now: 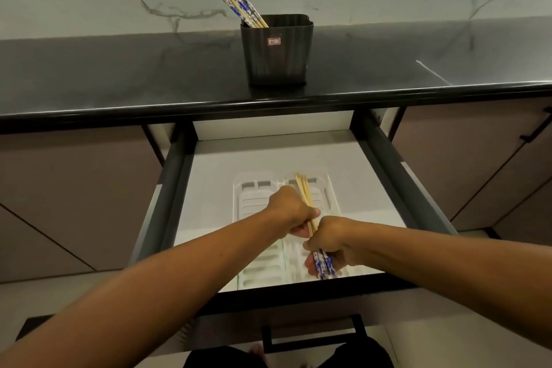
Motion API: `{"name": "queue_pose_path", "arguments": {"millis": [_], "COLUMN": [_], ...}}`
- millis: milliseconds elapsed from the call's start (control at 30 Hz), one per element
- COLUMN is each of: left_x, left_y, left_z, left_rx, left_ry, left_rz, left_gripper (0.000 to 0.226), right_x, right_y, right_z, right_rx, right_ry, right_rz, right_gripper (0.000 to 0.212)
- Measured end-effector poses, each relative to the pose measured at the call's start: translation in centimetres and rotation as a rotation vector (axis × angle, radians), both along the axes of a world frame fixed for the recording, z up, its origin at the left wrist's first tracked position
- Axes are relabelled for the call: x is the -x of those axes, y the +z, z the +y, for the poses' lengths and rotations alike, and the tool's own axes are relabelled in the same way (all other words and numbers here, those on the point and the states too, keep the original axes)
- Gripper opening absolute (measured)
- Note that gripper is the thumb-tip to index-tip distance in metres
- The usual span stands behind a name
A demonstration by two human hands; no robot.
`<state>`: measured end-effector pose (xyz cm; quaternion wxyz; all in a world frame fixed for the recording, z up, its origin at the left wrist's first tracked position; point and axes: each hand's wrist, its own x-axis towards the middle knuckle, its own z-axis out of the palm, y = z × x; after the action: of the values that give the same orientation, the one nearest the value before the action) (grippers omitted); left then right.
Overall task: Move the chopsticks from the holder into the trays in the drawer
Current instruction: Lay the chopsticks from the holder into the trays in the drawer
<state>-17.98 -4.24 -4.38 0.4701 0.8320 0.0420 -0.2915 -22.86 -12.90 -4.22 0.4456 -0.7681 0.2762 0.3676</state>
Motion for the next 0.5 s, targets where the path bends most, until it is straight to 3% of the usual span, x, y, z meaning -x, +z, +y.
{"name": "queue_pose_path", "arguments": {"millis": [233, 367, 500], "left_x": [-0.2, -0.5, -1.0], "left_y": [0.1, 0.2, 0.0], "left_z": [-0.7, -1.1, -1.5], "left_rx": [-0.151, -0.232, -0.217], "left_ry": [-0.096, -0.144, -0.168], "left_rz": [-0.019, -0.011, 0.030], "left_gripper": [0.019, 0.027, 0.020], "right_x": [-1.4, -1.9, -2.0], "right_y": [-0.5, -1.0, -1.2], "right_z": [-0.3, -0.2, -0.2], "right_rx": [0.040, 0.038, 0.039], "right_ry": [0.075, 0.081, 0.106], "right_rz": [0.100, 0.136, 0.139], "right_gripper": [0.041, 0.040, 0.037]}}
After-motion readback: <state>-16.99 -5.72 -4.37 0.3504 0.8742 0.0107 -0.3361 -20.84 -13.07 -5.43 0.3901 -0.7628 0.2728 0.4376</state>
